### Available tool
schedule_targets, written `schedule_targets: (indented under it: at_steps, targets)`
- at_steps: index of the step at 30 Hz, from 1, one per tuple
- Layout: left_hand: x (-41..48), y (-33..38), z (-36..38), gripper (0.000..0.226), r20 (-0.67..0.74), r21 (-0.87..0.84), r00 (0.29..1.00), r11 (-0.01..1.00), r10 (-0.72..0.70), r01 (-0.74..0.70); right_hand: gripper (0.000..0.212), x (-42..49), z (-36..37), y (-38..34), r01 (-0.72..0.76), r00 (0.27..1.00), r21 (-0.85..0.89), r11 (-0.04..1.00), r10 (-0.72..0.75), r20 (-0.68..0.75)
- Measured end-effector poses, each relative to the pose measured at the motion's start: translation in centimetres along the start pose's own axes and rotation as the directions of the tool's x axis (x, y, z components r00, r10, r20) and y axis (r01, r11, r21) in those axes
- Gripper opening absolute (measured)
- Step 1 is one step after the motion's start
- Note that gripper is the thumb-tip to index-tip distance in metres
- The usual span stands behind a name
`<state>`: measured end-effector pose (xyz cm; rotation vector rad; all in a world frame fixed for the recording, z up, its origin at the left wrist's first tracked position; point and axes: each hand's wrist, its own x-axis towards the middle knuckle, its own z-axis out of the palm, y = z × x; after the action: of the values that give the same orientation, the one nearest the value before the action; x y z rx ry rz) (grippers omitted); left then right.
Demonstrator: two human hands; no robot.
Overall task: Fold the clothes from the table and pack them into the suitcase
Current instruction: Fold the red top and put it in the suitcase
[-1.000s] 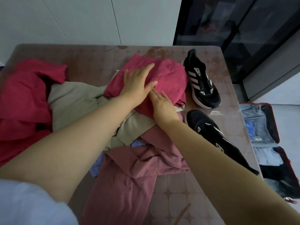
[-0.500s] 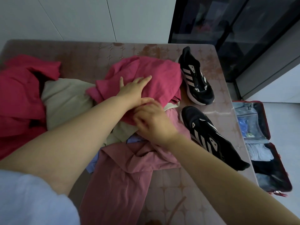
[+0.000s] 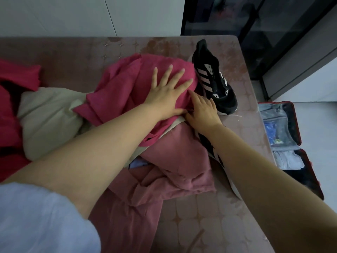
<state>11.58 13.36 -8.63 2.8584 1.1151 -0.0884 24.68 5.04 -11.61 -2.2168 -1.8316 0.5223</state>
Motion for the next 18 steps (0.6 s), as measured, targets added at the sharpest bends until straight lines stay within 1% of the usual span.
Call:
schedule_targets:
  at_steps: [2, 3, 5, 8, 11, 14, 18]
  targets:
    - [0.6, 0.5, 0.2, 0.084, 0.020, -0.007, 0.997, 0.997, 0.080, -0.080, 0.072, 0.5, 0.0, 0.4, 0.019, 1.000, -0.002, 1.000, -0.019, 0.025]
    - [0.9, 0.6, 0.3, 0.082, 0.042, -0.029, 0.994, 0.995, 0.097, -0.096, 0.071, 0.7, 0.0, 0.7, 0.030, 0.999, -0.005, 1.000, -0.029, 0.030]
    - [1.3, 0.5, 0.5, 0.082, 0.068, -0.074, 0.993, 0.993, 0.094, -0.089, 0.069, 1.1, 0.1, 1.3, 0.044, 0.999, -0.010, 0.999, -0.043, 0.027]
    - [1.4, 0.0, 1.0, 0.085, 0.051, -0.147, 0.994, 0.985, 0.097, -0.089, 0.068, 1.0, 0.3, 1.7, 0.060, 0.998, -0.007, 0.998, -0.060, -0.002]
    - [0.8, -0.9, 1.1, 0.081, 0.041, -0.199, 0.995, 0.977, 0.087, -0.078, 0.070, 0.7, 0.2, 1.6, 0.077, 0.997, 0.021, 0.997, -0.076, -0.015]
    - [0.2, -1.5, 0.7, 0.075, 0.084, -0.139, 0.995, 0.989, 0.058, -0.046, 0.073, 0.6, -0.2, 1.5, 0.072, 0.997, 0.017, 0.997, -0.072, -0.001]
    - [-0.1, -1.0, 0.4, 0.085, 0.160, -0.018, 0.987, 0.999, 0.031, -0.028, 0.069, 0.6, -0.5, 0.9, 0.098, 0.995, -0.102, 0.990, -0.094, 0.035]
